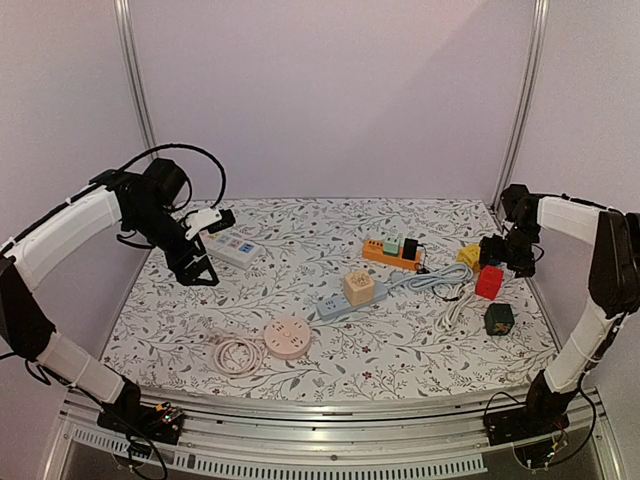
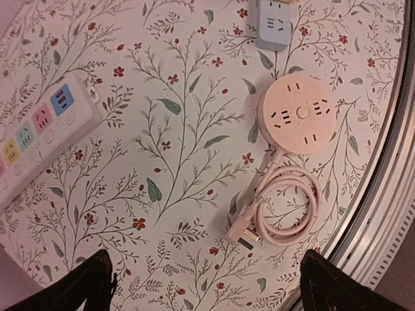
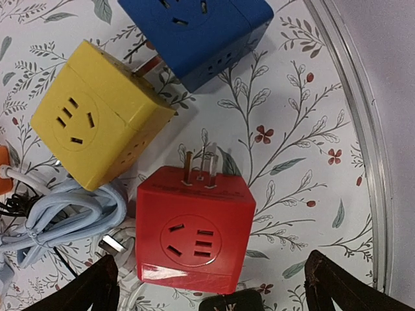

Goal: Insert the plug
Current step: Pick up the plug from the center of the board.

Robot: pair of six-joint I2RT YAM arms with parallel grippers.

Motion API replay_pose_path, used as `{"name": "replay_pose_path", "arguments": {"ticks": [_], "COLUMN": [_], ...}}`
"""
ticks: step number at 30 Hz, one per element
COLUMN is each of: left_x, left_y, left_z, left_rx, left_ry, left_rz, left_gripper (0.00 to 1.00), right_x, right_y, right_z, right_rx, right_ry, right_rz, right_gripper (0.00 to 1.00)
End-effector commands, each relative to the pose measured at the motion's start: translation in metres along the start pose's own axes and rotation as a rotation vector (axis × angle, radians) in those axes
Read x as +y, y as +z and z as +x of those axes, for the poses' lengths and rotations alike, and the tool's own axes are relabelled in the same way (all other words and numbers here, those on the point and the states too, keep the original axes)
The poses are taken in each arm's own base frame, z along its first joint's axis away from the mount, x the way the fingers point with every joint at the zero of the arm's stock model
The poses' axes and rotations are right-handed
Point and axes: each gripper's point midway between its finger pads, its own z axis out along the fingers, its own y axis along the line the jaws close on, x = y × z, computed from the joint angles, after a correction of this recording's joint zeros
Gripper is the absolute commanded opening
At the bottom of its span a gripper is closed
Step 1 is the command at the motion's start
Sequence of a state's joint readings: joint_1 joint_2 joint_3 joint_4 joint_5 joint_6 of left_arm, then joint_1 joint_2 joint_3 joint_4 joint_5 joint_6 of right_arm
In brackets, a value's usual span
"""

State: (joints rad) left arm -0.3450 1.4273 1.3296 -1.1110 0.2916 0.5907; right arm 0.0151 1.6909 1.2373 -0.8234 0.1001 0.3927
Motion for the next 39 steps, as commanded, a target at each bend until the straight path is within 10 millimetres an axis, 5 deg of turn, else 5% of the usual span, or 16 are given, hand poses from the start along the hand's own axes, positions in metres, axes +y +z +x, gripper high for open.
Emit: {"name": "replay_pose_path", "arguments": {"ticks": [1, 8, 15, 19, 23, 25, 27, 30, 34, 39], "left_x": [0.003, 0.004, 0.005, 0.004, 0.003, 0.004, 0.004, -0.001, -0.011, -0.056], "left_y": [0.008, 0.011, 0.009, 0.006, 0.000, -0.004, -0.009, -0.022, -0.054, -0.113], "left_z": [0.002, 0.000, 0.002, 0.000, -0.004, -0.007, -0.012, -0.024, -0.042, -0.052], "left_rx": [0.020, 0.026, 0.036, 0.031, 0.021, 0.015, 0.001, -0.031, -0.110, -0.239], "left_ry": [0.001, -0.006, -0.003, 0.006, 0.024, 0.038, 0.053, 0.089, 0.122, 0.308], "left_rz": [-0.012, -0.005, -0.014, -0.009, -0.008, -0.011, -0.012, 0.001, -0.001, 0.032], "left_gripper": [1.00, 0.99, 0.99, 0.99, 1.00, 1.00, 0.99, 0.99, 0.99, 1.00], "right_x": [-0.004, 0.016, 0.016, 0.001, -0.005, 0.012, 0.050, 0.109, 0.177, 0.230], "right_y": [0.022, 0.050, 0.048, 0.021, -0.049, -0.088, -0.132, -0.196, -0.260, -0.327], "right_z": [-0.002, 0.005, 0.013, 0.009, -0.005, -0.008, 0.000, 0.026, 0.085, 0.153], "right_rx": [0.015, 0.073, 0.078, 0.028, -0.132, -0.219, -0.291, -0.384, -0.495, -0.686], "right_ry": [0.015, 0.011, 0.007, -0.012, -0.053, -0.127, -0.260, -0.444, -0.772, -1.092], "right_rz": [0.048, -0.040, -0.053, 0.002, -0.005, -0.082, -0.278, -0.586, -0.853, -1.181], "right_gripper": [0.99, 0.82, 0.34, 0.13, 0.04, 0.00, 0.00, 0.00, 0.00, 0.00]}}
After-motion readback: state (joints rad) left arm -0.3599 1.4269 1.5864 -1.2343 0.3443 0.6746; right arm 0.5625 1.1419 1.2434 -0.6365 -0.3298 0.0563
